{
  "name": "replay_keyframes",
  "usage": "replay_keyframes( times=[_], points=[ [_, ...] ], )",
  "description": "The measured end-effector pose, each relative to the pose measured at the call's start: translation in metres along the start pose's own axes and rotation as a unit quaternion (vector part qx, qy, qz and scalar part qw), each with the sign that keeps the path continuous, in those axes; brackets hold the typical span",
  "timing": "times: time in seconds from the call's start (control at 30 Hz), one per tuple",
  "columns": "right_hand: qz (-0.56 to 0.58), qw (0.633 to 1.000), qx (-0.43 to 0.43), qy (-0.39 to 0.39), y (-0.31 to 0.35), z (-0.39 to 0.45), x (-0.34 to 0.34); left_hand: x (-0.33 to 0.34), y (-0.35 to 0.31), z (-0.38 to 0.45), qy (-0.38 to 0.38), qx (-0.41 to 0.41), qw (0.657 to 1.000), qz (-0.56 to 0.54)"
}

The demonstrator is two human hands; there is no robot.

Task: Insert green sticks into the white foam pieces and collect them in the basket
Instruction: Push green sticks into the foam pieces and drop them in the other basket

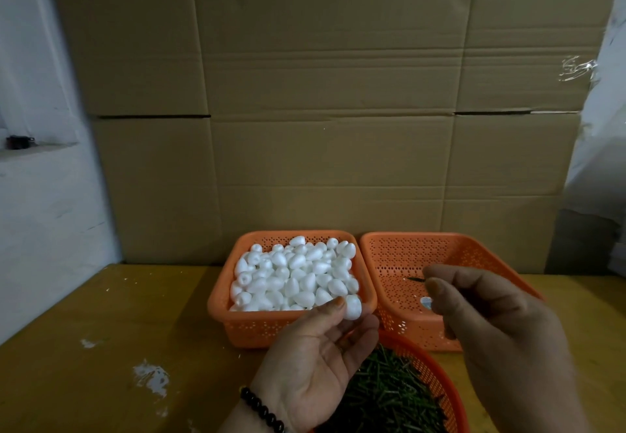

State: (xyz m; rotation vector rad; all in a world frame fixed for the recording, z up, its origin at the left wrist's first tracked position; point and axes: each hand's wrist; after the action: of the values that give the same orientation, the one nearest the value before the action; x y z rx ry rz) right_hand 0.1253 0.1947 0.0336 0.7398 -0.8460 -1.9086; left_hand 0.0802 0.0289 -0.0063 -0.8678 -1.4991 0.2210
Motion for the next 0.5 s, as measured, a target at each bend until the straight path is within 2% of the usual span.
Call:
replay_keyframes(
  times=[0.23, 0.5],
  points=[
    [-0.151, 0.985, -0.076, 0.032, -0.014, -0.008, 0.014, 0.002, 0.001, -0.001, -0.002, 0.010, 1.000, 0.010],
    [-0.213, 0.965, -0.152, 0.029, -0.022, -0.006, 0.019, 0.001, 0.003, -0.001, -0.008, 0.016, 1.000, 0.013]
  ],
)
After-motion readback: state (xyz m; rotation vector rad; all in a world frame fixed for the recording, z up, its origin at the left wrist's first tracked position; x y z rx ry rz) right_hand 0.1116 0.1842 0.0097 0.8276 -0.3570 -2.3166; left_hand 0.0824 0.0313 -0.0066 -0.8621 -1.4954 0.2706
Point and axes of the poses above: each hand's wrist, its own z-axis towards the middle knuckle, its own x-axis out of the palm, y = z × x, and after that the axes turned 1 degree about -z, right-handed
